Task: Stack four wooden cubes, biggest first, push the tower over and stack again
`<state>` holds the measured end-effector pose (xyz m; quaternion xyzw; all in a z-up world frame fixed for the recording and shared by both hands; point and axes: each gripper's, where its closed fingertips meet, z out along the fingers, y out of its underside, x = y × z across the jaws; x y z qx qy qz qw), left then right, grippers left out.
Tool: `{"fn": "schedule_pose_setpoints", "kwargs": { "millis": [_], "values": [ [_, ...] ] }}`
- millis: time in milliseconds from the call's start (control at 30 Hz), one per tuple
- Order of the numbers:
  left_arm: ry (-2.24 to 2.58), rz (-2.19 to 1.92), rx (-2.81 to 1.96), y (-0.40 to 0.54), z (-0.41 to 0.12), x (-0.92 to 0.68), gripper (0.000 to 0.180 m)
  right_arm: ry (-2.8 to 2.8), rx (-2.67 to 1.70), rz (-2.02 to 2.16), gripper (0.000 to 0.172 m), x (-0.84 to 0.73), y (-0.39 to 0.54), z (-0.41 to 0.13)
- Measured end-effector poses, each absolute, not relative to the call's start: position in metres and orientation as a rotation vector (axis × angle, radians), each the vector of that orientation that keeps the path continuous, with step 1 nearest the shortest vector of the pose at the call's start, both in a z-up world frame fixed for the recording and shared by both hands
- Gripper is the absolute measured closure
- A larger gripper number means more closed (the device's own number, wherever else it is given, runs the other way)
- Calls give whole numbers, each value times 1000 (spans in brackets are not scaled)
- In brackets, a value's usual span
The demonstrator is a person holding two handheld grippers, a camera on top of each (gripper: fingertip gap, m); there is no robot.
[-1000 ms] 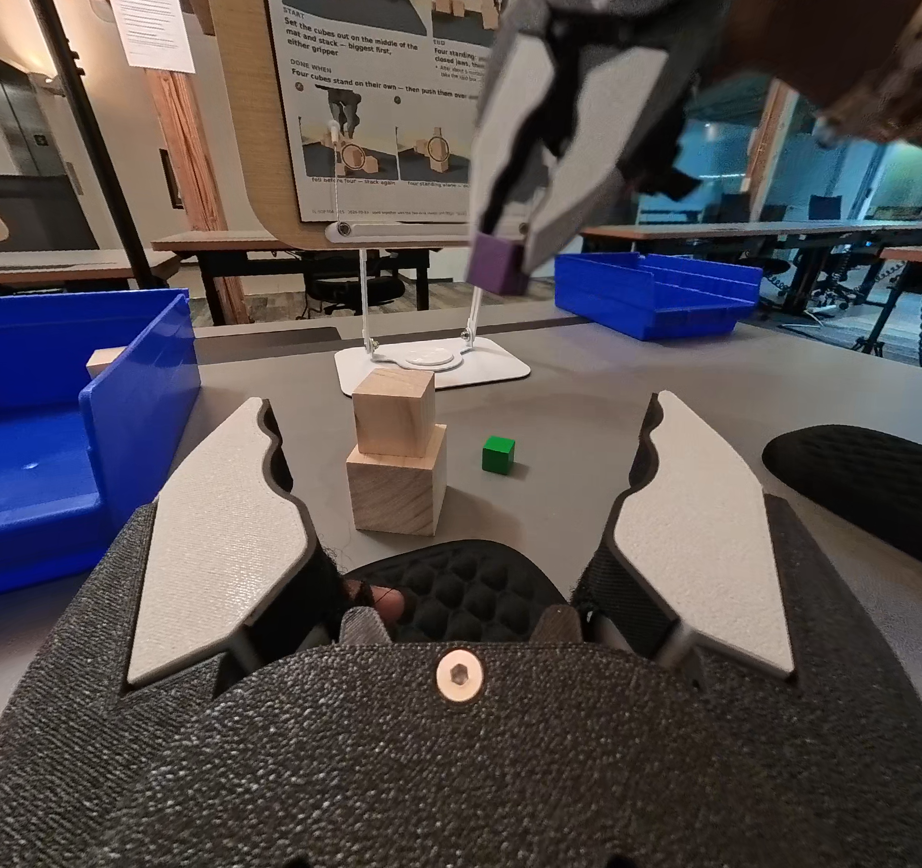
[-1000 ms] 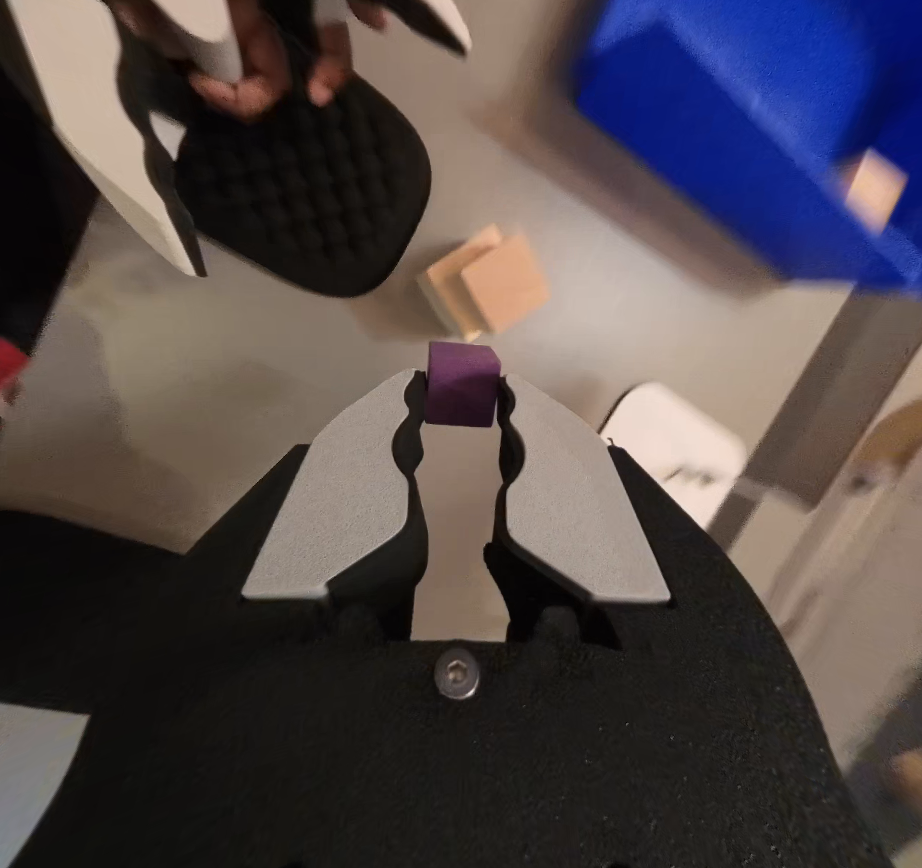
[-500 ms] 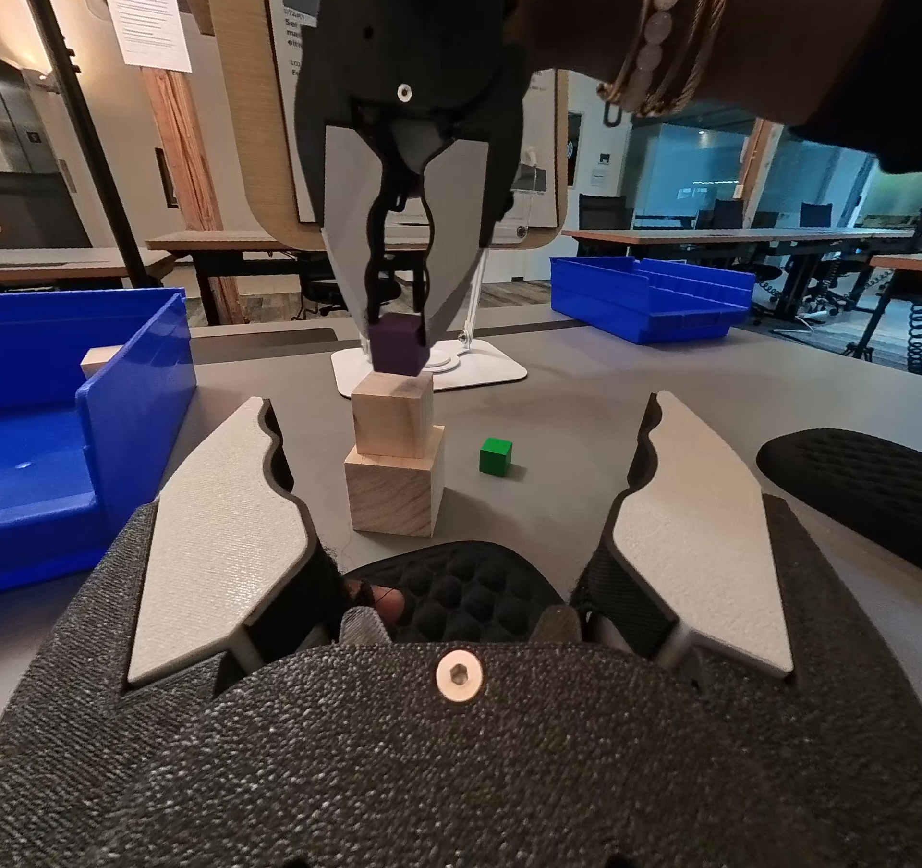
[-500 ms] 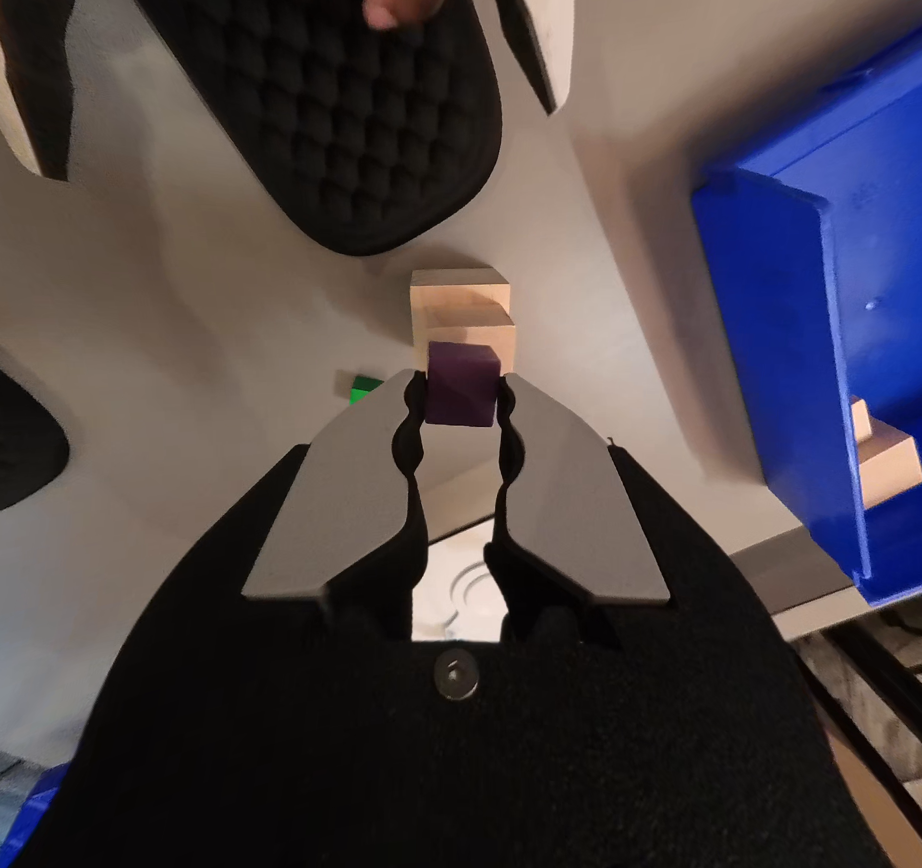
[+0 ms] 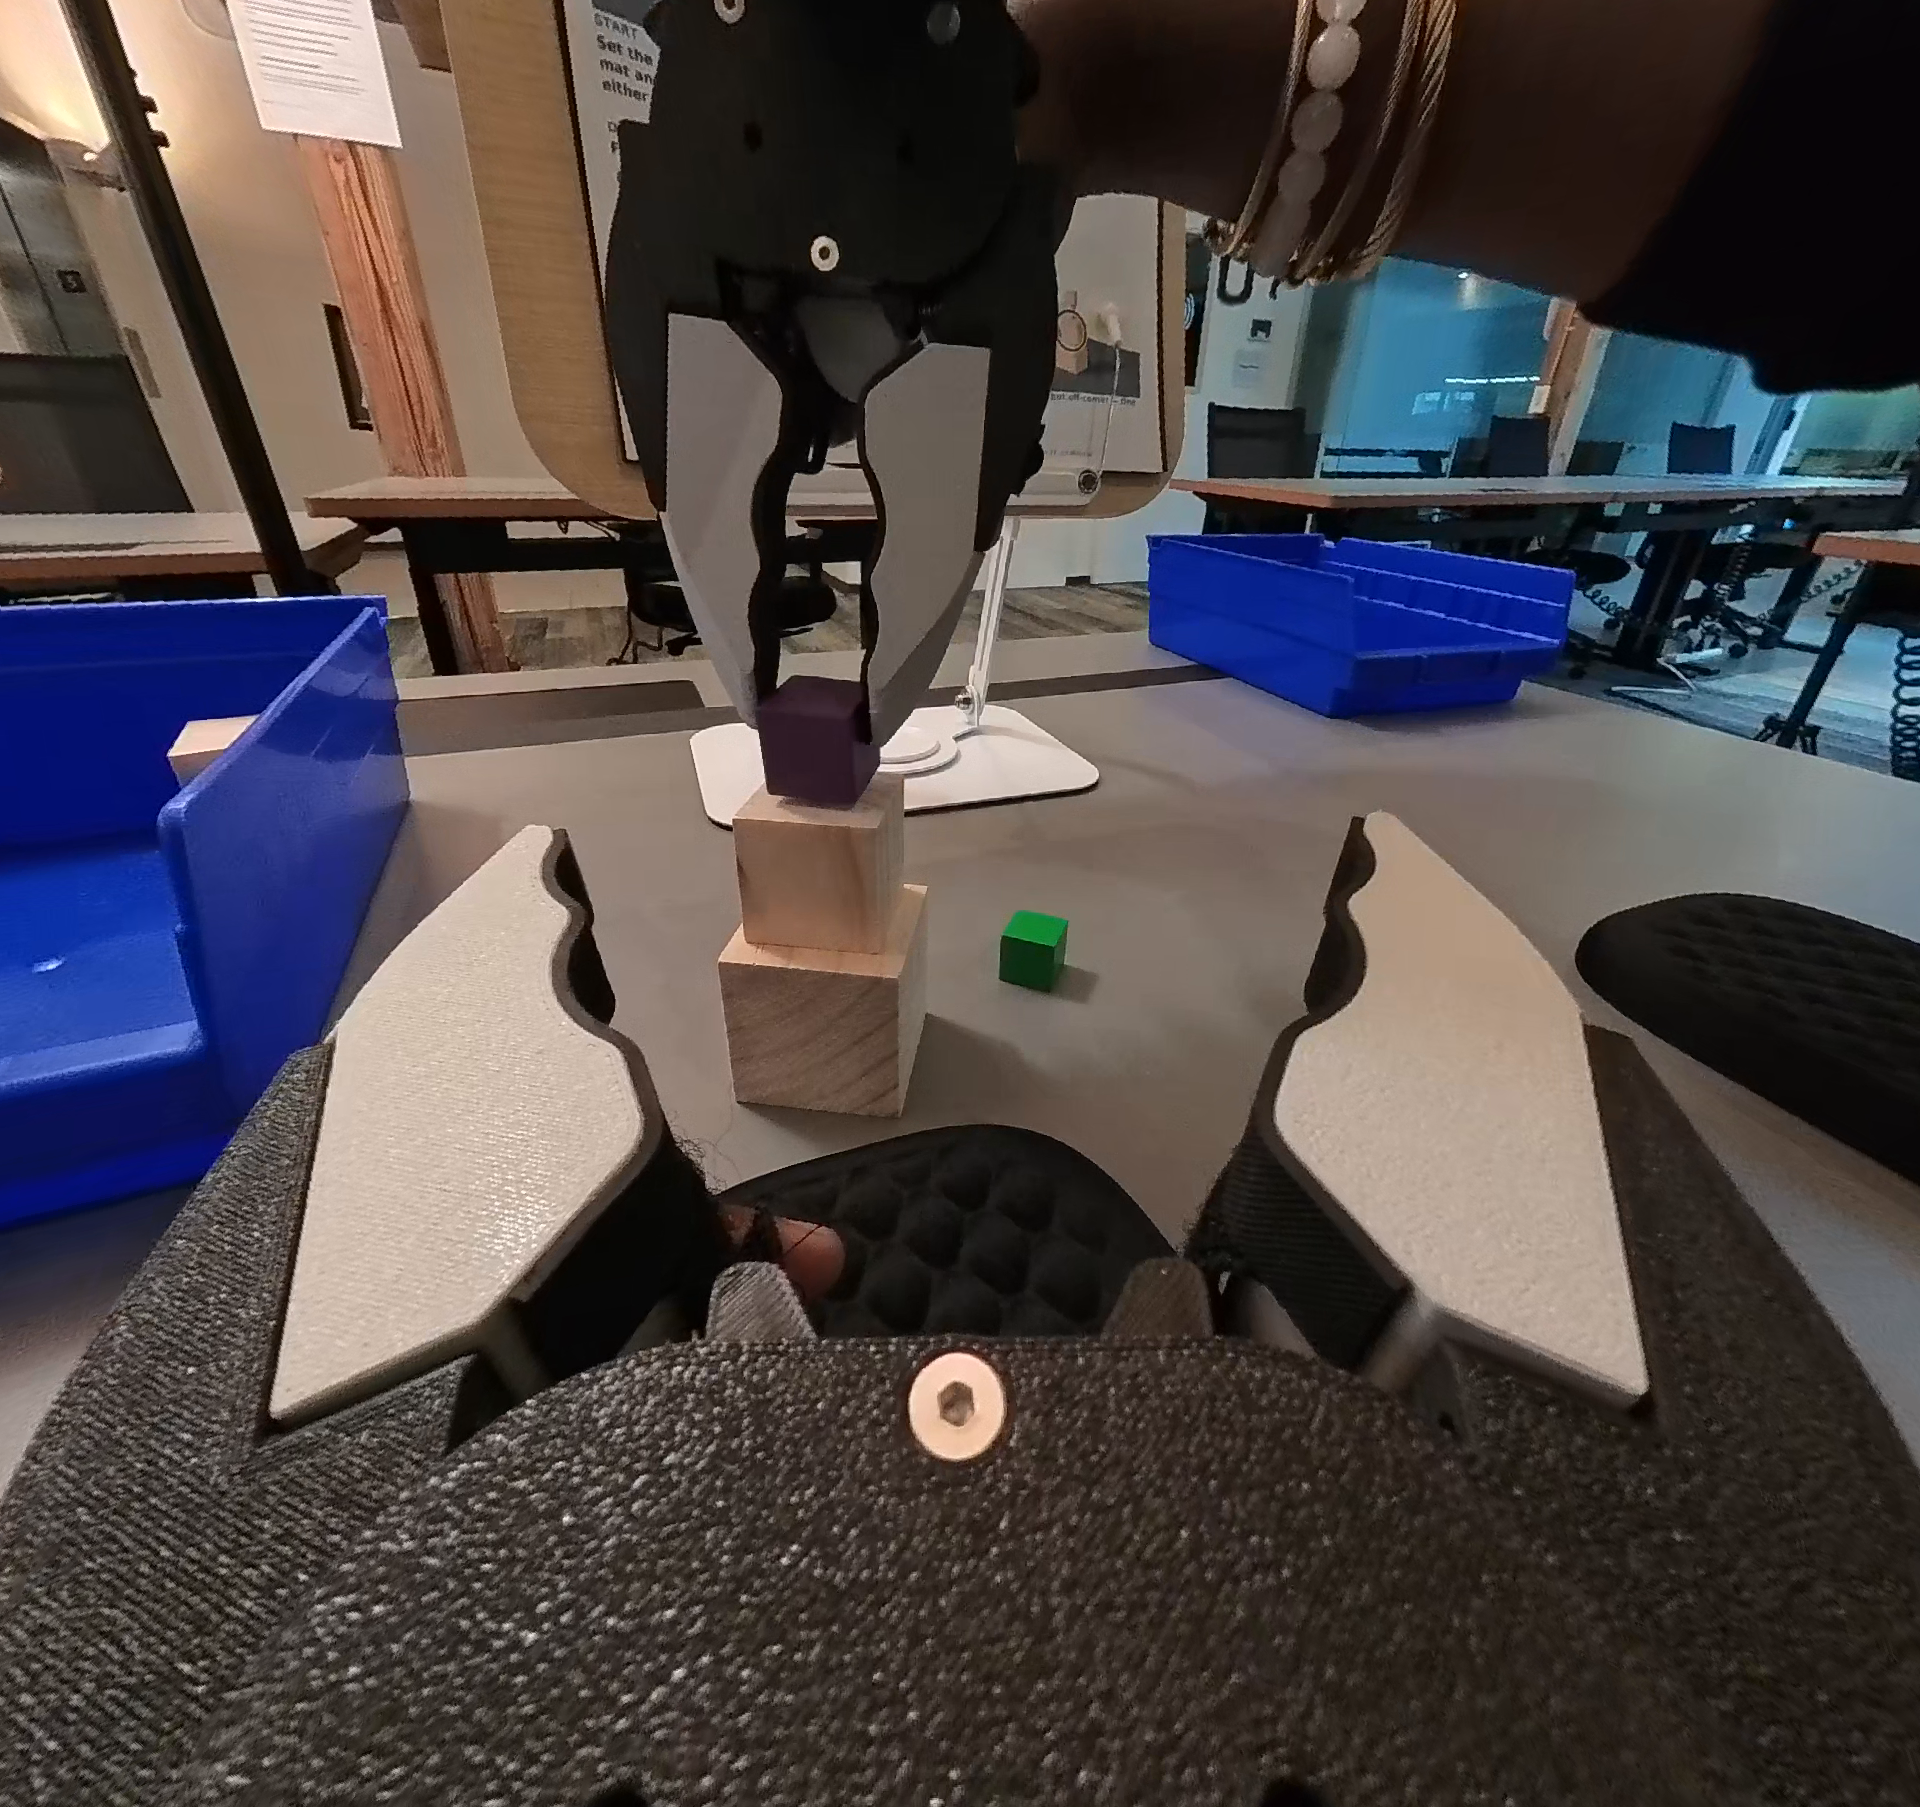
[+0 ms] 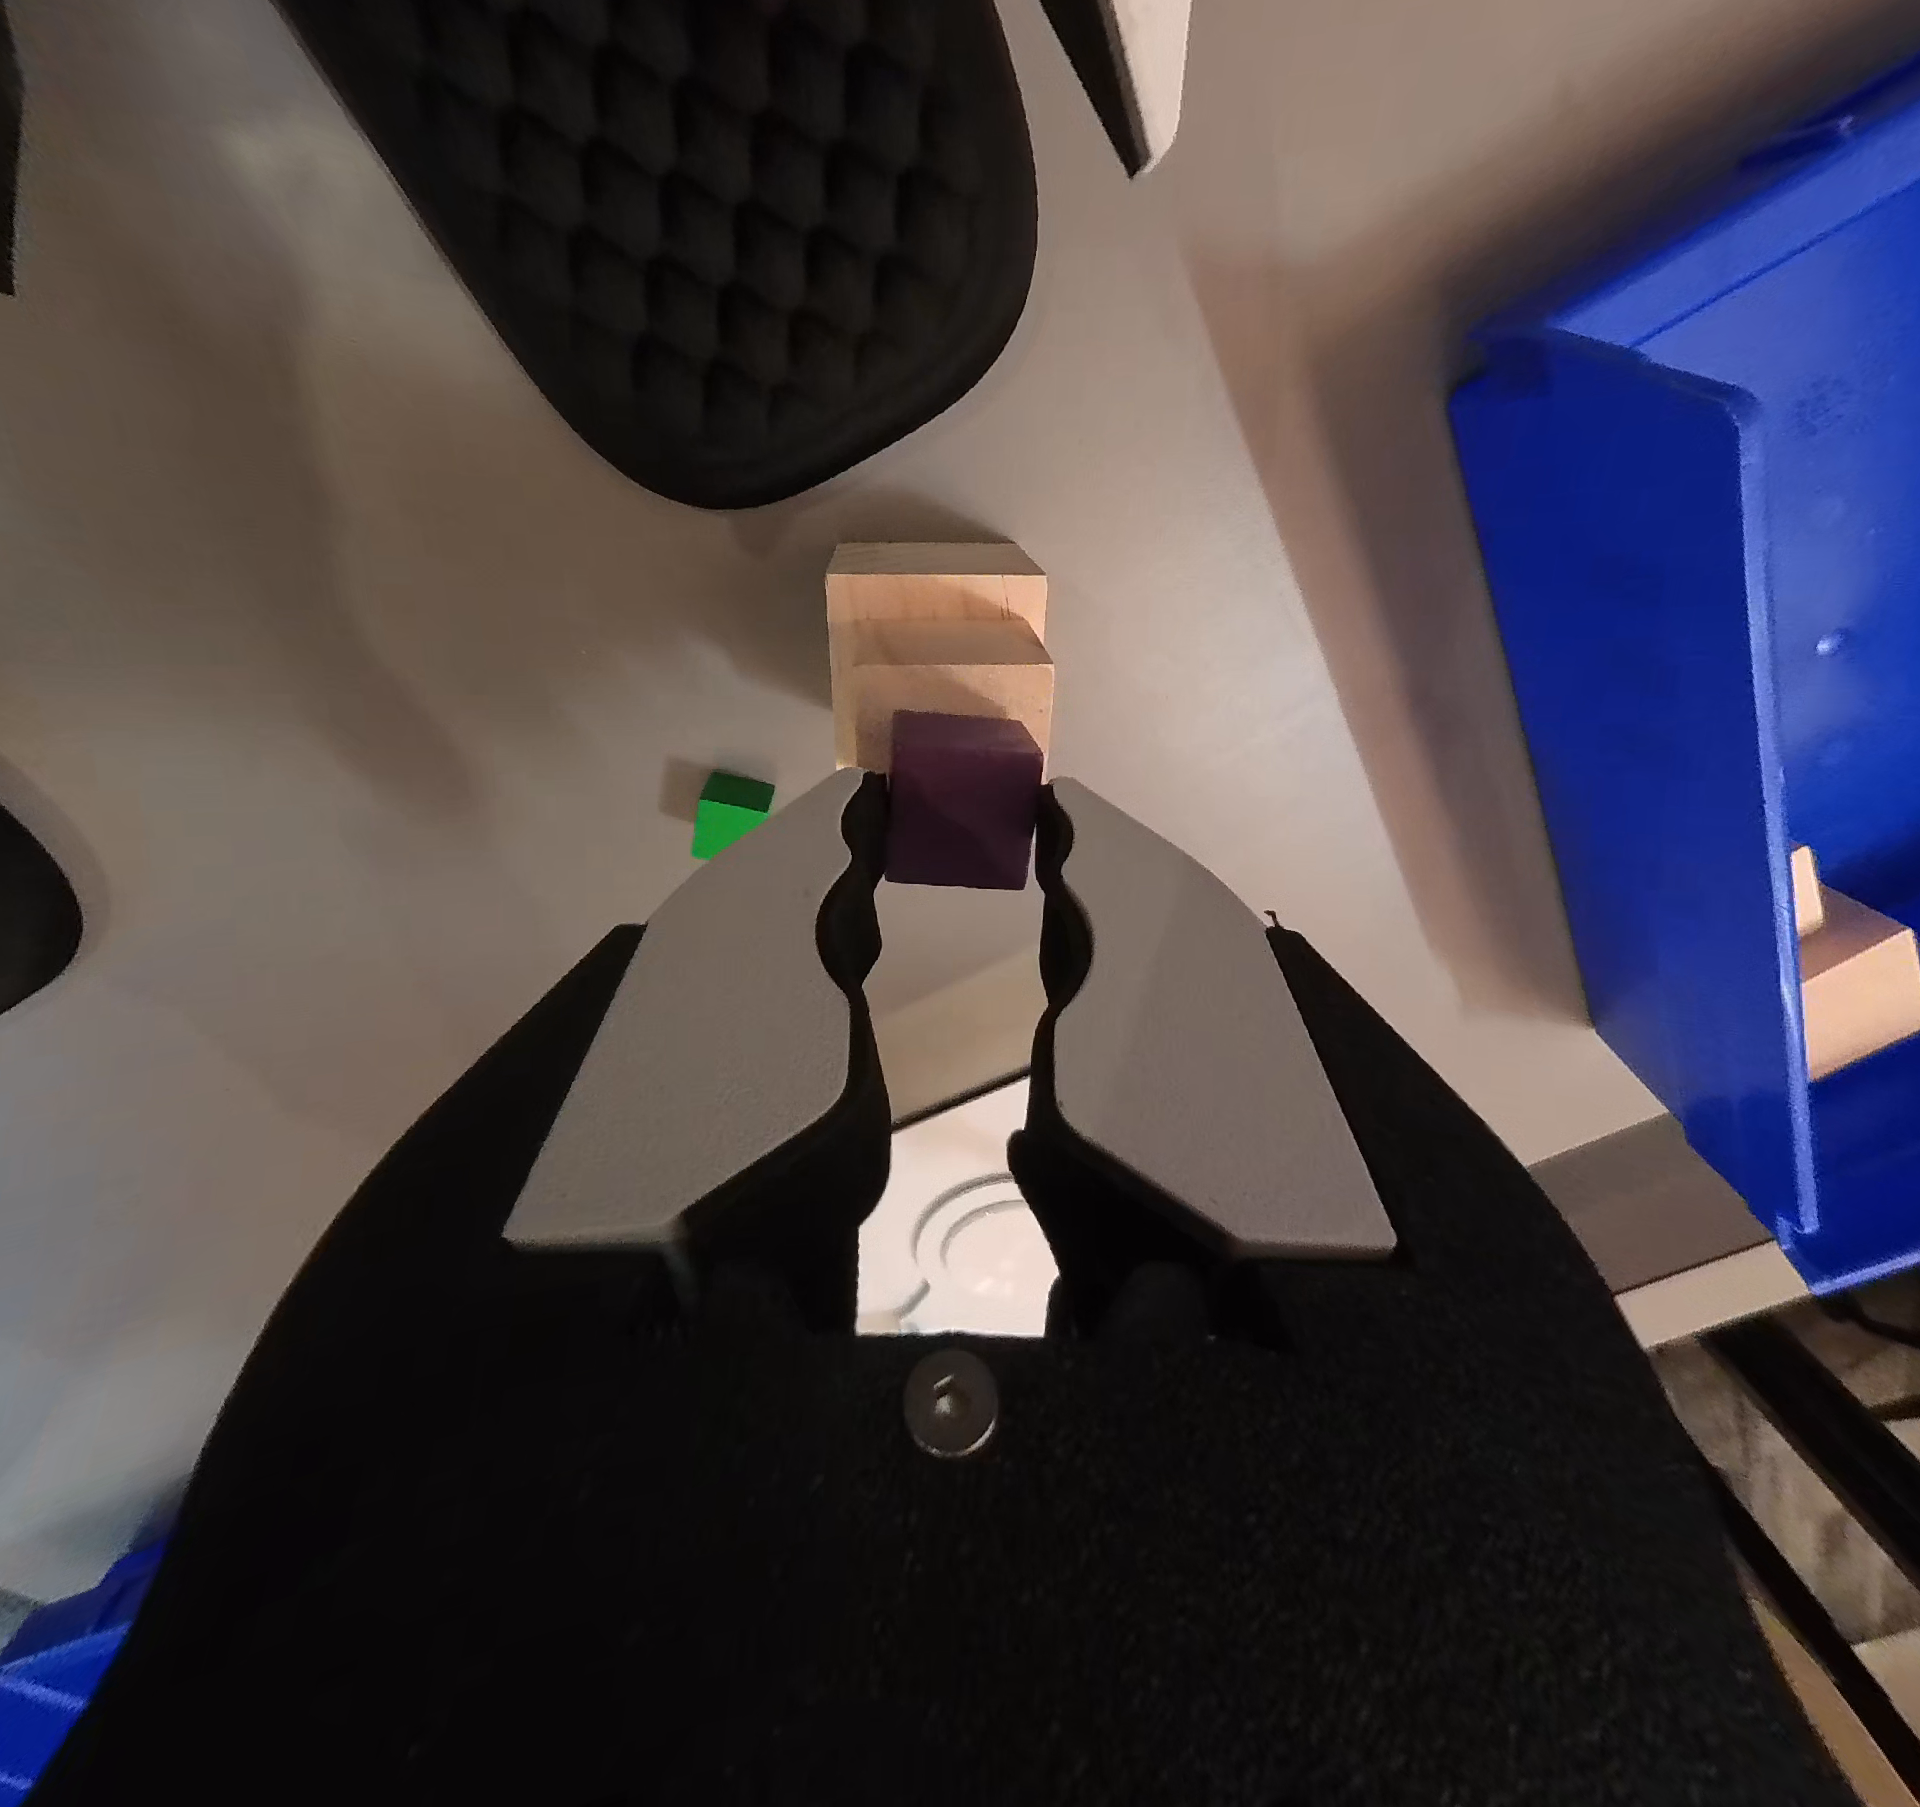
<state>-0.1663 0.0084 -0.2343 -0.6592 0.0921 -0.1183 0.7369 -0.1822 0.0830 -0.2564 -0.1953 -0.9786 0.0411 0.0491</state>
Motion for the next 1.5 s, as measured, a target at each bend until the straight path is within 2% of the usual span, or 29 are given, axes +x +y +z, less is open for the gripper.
{"fn": "schedule_pose_setpoints", "kwargs": {
  "millis": [333,433,533,667,800,1067,1367,1500],
  "values": [
    [200,-262,-1445,8,-234,-167,51,-2988,-653,172,145,-180,82,-258],
    [200,-263,-1444,8,-234,-167,51,-2955,-722,232,130,-181,79,-252],
    [201,-263,-1444,8,-234,-167,51,-2866,-765,272,124,-184,79,-240],
    [199,-265,-1443,8,-234,-167,51,-2679,-924,359,120,-174,85,-224],
    [199,-267,-1443,8,-234,-167,51,-2630,-1122,409,120,-132,92,-250],
    [214,-242,-1452,9,-235,-165,51,-2724,-1215,360,125,-97,94,-329],
    [218,-240,-1453,9,-236,-164,51,-2800,-1139,293,139,-105,102,-349],
    [218,-242,-1455,9,-236,-164,51,-2810,-1081,269,151,-106,105,-351]
  ]
}}
